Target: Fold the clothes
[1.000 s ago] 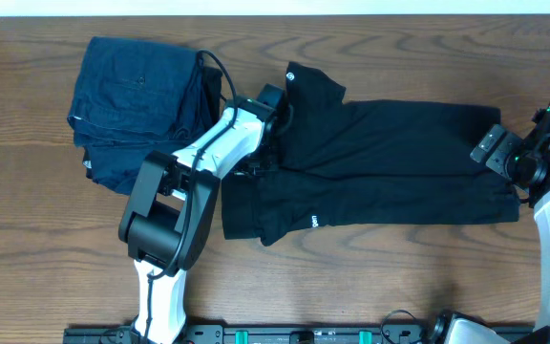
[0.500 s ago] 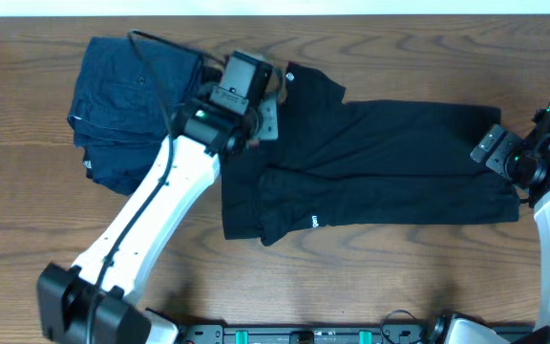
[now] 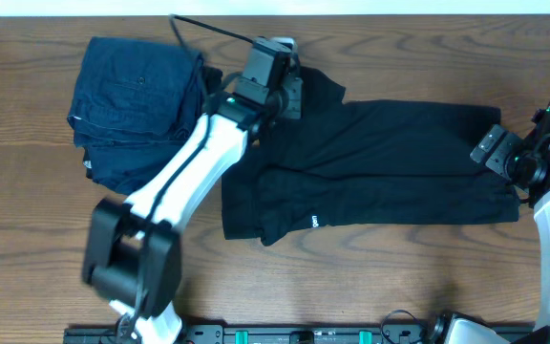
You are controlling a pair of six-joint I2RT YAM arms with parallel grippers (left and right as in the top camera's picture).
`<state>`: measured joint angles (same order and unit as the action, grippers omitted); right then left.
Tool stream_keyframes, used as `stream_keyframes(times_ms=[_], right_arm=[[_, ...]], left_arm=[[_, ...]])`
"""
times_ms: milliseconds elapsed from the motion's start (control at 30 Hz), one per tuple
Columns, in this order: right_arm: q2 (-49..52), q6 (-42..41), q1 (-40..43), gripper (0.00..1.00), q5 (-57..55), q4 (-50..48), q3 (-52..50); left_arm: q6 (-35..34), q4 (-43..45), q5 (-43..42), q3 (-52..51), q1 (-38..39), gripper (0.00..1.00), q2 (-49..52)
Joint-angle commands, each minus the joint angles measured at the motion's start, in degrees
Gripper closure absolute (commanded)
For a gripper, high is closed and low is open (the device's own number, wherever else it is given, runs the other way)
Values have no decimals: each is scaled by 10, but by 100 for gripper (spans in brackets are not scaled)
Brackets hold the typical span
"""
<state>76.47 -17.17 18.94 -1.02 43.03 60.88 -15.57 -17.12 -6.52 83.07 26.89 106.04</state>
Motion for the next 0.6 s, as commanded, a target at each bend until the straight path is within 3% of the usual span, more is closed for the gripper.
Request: stream_keyframes(times_ms=[0, 67, 167, 567], right_arm=[[3, 5, 2, 1, 0, 1, -2], [3, 5, 2, 1, 0, 1, -2], [3, 5, 2, 1, 0, 1, -2], [3, 5, 2, 1, 0, 1, -2]], left_arm=[[24, 28, -10, 1, -1, 83, 52], [43, 58, -10, 1, -2, 60, 78], [60, 100, -10, 1, -4, 52, 107], [59, 184, -8, 1, -21, 51, 180]])
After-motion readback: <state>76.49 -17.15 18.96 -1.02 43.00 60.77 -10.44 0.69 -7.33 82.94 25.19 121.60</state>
